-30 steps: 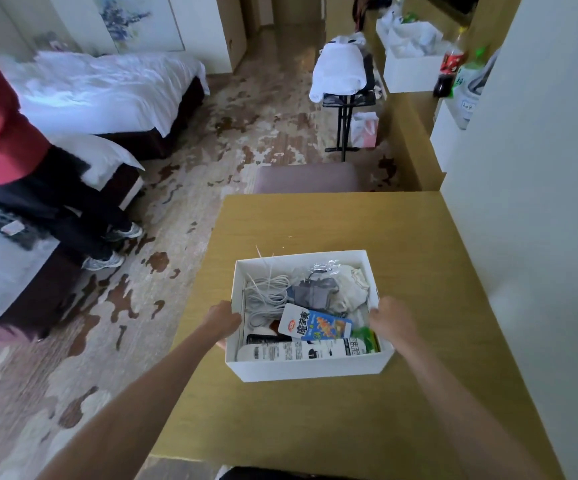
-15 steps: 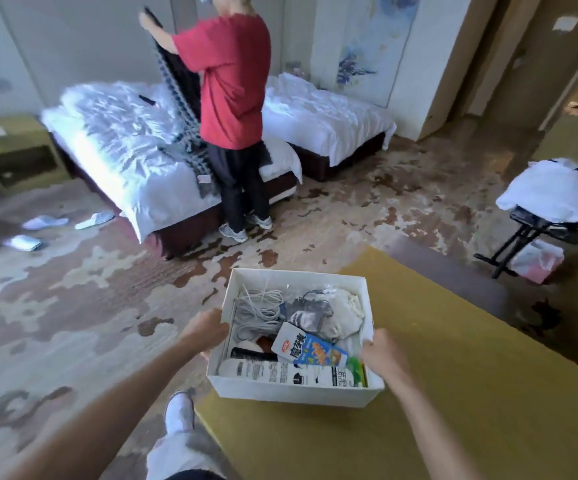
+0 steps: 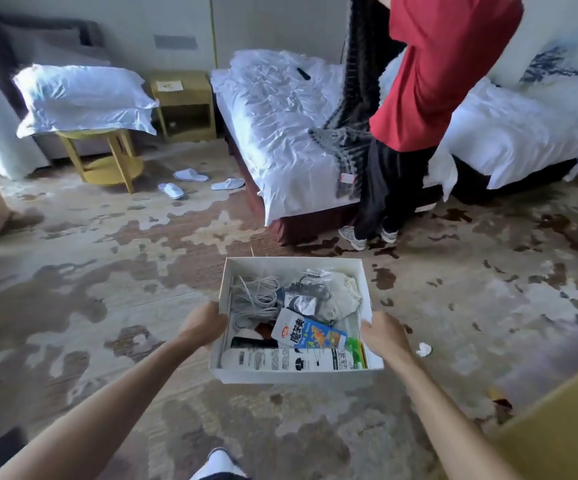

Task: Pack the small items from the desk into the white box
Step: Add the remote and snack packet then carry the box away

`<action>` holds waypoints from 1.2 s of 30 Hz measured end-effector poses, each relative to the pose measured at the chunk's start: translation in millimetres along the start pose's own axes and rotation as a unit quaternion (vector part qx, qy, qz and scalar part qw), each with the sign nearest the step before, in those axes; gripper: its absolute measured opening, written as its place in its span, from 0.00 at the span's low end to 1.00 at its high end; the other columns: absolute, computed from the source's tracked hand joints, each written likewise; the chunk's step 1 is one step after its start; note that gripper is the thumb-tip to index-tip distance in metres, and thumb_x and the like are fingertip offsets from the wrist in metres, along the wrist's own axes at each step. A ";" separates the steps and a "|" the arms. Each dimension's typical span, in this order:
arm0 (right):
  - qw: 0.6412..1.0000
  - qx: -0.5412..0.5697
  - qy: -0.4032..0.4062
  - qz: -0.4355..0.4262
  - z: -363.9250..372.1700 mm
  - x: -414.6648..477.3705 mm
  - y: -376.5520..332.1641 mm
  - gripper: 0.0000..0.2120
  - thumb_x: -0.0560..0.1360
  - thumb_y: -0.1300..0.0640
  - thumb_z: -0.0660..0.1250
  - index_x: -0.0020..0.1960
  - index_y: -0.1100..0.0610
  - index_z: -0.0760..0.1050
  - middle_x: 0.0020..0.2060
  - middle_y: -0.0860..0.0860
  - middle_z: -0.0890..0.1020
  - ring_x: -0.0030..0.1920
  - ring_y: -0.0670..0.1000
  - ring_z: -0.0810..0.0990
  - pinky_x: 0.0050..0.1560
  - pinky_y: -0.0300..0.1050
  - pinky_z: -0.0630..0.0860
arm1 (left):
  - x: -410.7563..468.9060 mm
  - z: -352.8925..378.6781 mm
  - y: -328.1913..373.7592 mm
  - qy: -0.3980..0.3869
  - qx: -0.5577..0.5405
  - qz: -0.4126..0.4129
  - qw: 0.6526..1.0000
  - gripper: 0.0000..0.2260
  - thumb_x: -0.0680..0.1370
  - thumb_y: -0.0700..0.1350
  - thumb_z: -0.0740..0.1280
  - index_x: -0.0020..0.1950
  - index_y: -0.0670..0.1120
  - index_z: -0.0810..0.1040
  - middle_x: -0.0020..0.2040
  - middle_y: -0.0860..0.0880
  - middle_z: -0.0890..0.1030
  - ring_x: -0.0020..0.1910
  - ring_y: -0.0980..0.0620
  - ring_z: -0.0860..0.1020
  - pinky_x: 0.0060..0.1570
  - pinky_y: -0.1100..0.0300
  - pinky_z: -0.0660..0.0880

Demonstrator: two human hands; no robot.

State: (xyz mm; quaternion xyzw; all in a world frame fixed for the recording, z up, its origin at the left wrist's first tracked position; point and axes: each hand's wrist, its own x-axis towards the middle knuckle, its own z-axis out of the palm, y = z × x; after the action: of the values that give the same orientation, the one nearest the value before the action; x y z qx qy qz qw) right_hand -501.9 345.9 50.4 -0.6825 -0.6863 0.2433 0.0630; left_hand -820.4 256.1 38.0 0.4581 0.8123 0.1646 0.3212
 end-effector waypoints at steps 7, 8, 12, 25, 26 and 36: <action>0.996 -0.022 -0.062 -0.061 72.1 93.2 -145.5 0.14 0.77 0.57 0.61 0.34 0.58 0.65 0.27 0.51 0.69 0.27 0.49 0.67 0.28 0.42 0.61 | 72.3 -92.2 -83.2 0.043 0.009 -0.080 0.996 0.09 0.75 0.39 0.59 0.47 0.39 0.78 0.40 0.43 0.79 0.37 0.46 0.76 0.33 0.60 0.70; 0.994 -0.026 -0.073 -0.073 79.6 107.3 -166.1 0.15 0.77 0.57 0.61 0.33 0.58 0.64 0.27 0.50 0.68 0.27 0.49 0.67 0.28 0.42 0.60 | 81.8 -103.7 -93.0 0.049 0.001 -0.090 0.995 0.09 0.74 0.39 0.59 0.46 0.39 0.78 0.41 0.43 0.80 0.38 0.45 0.77 0.35 0.60 0.71; 0.983 -0.069 -0.117 -0.120 116.9 163.9 -238.8 0.17 0.76 0.57 0.61 0.30 0.55 0.62 0.27 0.51 0.70 0.29 0.52 0.70 0.29 0.44 0.63 | 114.1 -138.8 -135.0 0.068 -0.027 -0.151 0.986 0.10 0.73 0.39 0.60 0.47 0.37 0.79 0.44 0.41 0.82 0.42 0.43 0.80 0.41 0.54 0.78; 0.879 -0.140 -0.248 -0.382 227.2 306.8 -520.0 0.16 0.76 0.59 0.60 0.30 0.57 0.64 0.31 0.57 0.73 0.34 0.56 0.74 0.33 0.44 0.63 | 175.2 -231.4 -215.0 0.224 -0.109 -0.379 0.891 0.11 0.75 0.45 0.59 0.33 0.46 0.69 0.37 0.46 0.79 0.35 0.45 0.77 0.34 0.59 0.70; 0.866 -0.148 -0.263 -0.398 237.3 305.3 -539.0 0.16 0.76 0.59 0.60 0.30 0.57 0.65 0.30 0.56 0.73 0.32 0.55 0.73 0.31 0.43 0.62 | 171.4 -234.0 -222.4 0.232 -0.119 -0.399 0.879 0.11 0.76 0.47 0.59 0.34 0.45 0.71 0.38 0.45 0.80 0.35 0.44 0.78 0.33 0.58 0.71; 0.726 -0.238 -0.321 -0.559 357.4 233.9 -695.1 0.14 0.79 0.55 0.57 0.47 0.63 0.78 0.46 0.61 0.83 0.47 0.60 0.81 0.44 0.49 0.76 | 128.4 -214.0 -338.3 0.317 -0.242 -0.526 0.751 0.07 0.75 0.46 0.58 0.40 0.47 0.73 0.43 0.44 0.81 0.41 0.42 0.78 0.42 0.56 0.72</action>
State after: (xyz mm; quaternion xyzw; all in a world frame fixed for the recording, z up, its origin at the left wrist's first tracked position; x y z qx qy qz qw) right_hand -1295.5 518.3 -27.3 -0.0488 -0.9583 0.1970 -0.2013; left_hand -1228.4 193.0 -41.3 -0.2126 0.9134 0.2965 0.1806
